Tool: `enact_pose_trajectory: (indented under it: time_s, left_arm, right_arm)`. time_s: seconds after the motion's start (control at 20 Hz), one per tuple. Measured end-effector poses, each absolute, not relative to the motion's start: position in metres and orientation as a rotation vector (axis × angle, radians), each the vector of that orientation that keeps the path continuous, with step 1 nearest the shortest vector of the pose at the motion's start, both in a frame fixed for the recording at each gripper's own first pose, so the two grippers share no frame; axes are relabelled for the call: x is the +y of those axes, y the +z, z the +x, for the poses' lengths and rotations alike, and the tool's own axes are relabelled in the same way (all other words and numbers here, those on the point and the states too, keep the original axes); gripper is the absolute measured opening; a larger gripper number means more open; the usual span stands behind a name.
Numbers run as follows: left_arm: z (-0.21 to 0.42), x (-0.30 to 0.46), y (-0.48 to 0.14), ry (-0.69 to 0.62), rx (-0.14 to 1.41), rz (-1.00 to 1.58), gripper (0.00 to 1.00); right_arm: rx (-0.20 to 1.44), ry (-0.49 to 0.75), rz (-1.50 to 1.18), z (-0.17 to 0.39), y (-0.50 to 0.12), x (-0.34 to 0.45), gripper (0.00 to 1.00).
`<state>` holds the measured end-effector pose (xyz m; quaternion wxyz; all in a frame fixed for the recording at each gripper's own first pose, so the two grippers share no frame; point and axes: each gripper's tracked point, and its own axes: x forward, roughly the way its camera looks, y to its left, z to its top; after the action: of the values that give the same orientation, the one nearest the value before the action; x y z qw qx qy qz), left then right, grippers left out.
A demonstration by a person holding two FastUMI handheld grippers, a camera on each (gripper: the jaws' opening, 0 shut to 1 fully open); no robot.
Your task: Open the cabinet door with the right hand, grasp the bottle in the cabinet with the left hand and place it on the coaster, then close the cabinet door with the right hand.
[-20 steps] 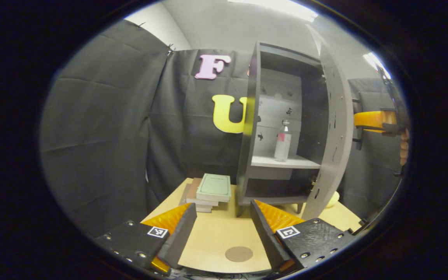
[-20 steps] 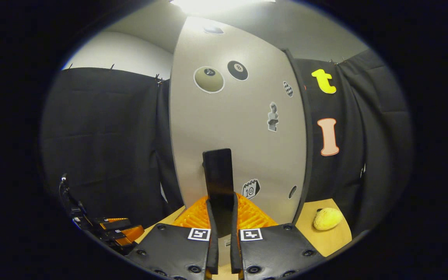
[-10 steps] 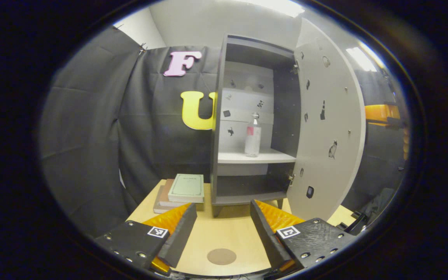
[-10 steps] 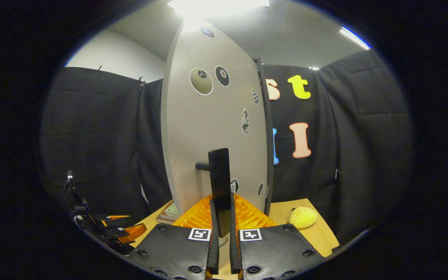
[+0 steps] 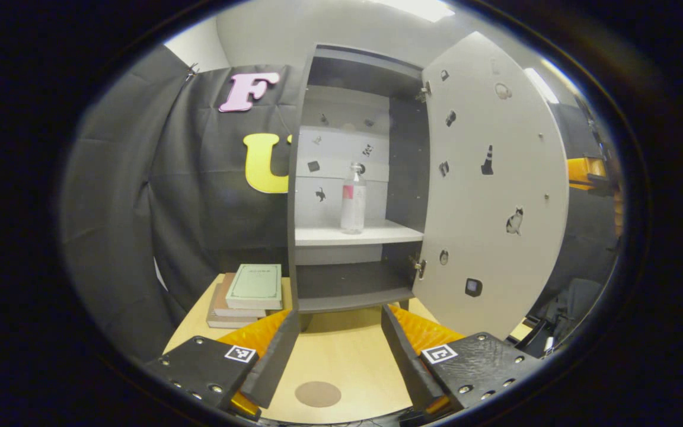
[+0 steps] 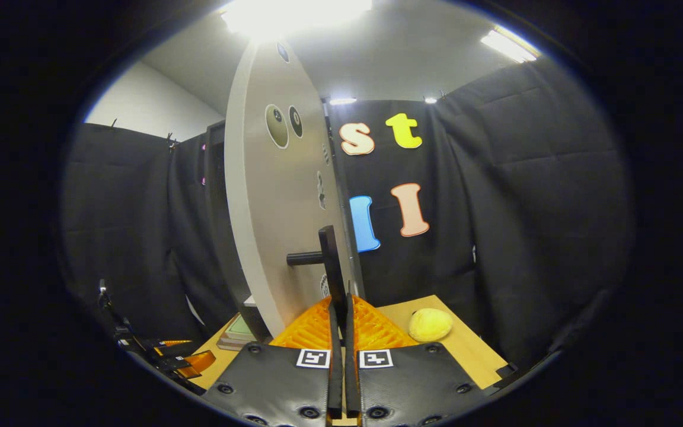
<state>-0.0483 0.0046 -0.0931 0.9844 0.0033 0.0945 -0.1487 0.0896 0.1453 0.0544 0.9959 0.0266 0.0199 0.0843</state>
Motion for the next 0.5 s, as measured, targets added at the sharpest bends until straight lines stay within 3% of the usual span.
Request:
enact_pose_trajectory:
  time_s: [0.1,0.15,0.5]
  left_arm:
    - [-0.048,0.003,-0.093,-0.303,0.194,0.007,0.83]
    - [-0.047,0.003,-0.093,-0.304,0.195,0.005,0.83]
    - [-0.045,-0.002,-0.092,-0.332,0.193,0.013,0.86]
  right_arm:
    - [0.048,0.130,0.057,0.093,0.056,0.130,0.08]
    - [0.055,0.132,0.058,0.095,0.054,0.128,0.04]
    - [0.051,0.128,0.044,0.082,0.052,0.117,0.04]
